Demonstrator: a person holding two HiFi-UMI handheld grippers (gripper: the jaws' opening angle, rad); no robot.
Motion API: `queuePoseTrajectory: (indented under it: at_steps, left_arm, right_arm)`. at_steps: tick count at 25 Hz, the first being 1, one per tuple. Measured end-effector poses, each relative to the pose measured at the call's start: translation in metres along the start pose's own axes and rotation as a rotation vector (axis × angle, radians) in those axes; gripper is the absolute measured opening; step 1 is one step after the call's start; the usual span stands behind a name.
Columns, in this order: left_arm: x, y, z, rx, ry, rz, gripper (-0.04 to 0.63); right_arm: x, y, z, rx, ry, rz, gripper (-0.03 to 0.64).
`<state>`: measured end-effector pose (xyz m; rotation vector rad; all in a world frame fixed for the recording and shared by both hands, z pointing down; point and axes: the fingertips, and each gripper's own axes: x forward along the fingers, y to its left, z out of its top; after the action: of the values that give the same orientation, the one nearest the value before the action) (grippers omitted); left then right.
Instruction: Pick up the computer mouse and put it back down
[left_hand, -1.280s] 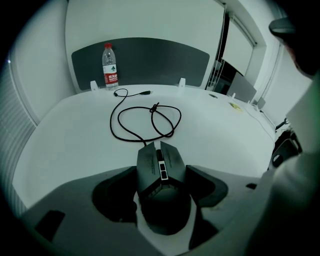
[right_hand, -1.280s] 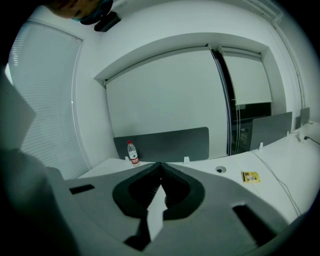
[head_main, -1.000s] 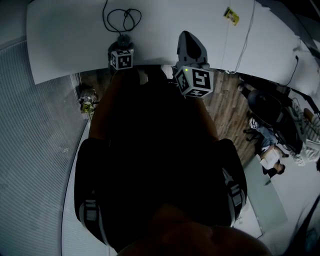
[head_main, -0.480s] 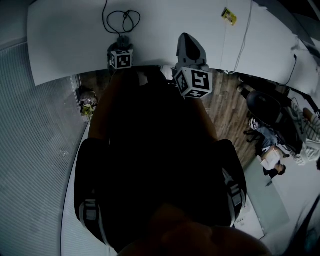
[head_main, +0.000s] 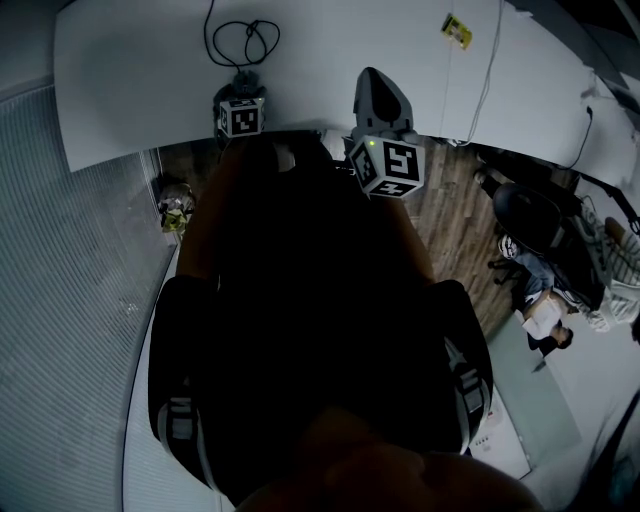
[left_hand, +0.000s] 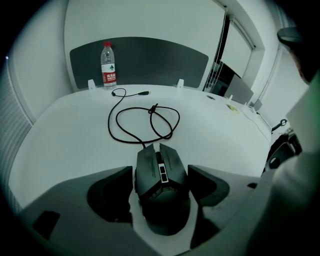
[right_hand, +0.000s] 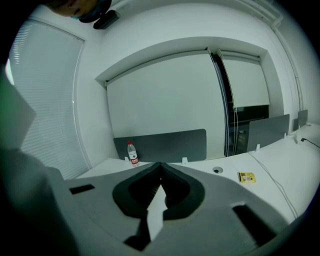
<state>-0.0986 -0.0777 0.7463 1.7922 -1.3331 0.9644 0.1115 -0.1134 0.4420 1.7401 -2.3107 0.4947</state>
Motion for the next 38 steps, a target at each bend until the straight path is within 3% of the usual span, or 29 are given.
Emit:
queuePoseTrajectory:
  at_steps: [22, 31, 35, 38]
  left_arm:
    - [-0.05, 0.001, 0.032, -0.045, -0.119, -0.013, 0.324]
    - [-0.094, -0.006, 0.069, -0.031, -0.253, -0.014, 0.322]
    - [-0.121, -0.016, 0.094, -0.034, -0.352, -0.042, 0.319]
    - [-0.146, -0.021, 0.115, -0.036, -0.443, -0.061, 0.274]
  right_arm:
    - [-0.009, 0.007, 0.005, -0.01, -0.024, 0.011, 0.0]
    - [-0.017, 0.008, 0.007, -0.01, -0.031, 0.021, 0.0]
    - [-0.018, 0.01, 0.005, -0.006, -0.028, 0.025, 0.0]
    - [-0.019, 0.014, 0.004, -0.007, -0.03, 0.03, 0.0]
